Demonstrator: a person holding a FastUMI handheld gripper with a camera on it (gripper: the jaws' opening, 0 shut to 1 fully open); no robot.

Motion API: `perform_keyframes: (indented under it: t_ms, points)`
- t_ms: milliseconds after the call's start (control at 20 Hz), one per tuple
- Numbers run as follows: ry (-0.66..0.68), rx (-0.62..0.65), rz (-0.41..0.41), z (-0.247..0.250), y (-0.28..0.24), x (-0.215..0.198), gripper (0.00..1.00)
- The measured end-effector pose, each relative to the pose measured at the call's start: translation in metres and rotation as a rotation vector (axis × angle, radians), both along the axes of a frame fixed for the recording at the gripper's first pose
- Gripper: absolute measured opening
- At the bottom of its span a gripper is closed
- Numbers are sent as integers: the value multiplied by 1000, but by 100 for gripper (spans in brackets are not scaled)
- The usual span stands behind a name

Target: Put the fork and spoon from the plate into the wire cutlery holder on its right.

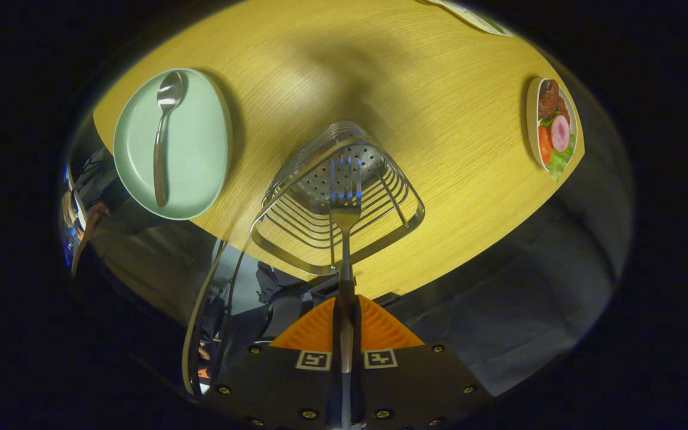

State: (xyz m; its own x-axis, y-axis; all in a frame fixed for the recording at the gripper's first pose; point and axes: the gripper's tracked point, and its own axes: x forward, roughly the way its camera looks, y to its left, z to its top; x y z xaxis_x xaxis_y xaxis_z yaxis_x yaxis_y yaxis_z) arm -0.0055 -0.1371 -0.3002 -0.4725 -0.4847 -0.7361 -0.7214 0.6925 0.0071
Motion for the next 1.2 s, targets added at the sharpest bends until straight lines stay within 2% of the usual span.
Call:
perform_keyframes:
  t_ms: [400,500,700,750,950,1200]
  points:
    - [-26,23,16,1,8,22,13]
    - [-50,48,2,6,9,24,20]
    - [-138,137,-95,30,6,25,30]
    - [-166,161,-123,35,17,34,30]
    - [-284,249,-200,55,26,25,30]
    - [-381,377,-245,73,61,-13,30]
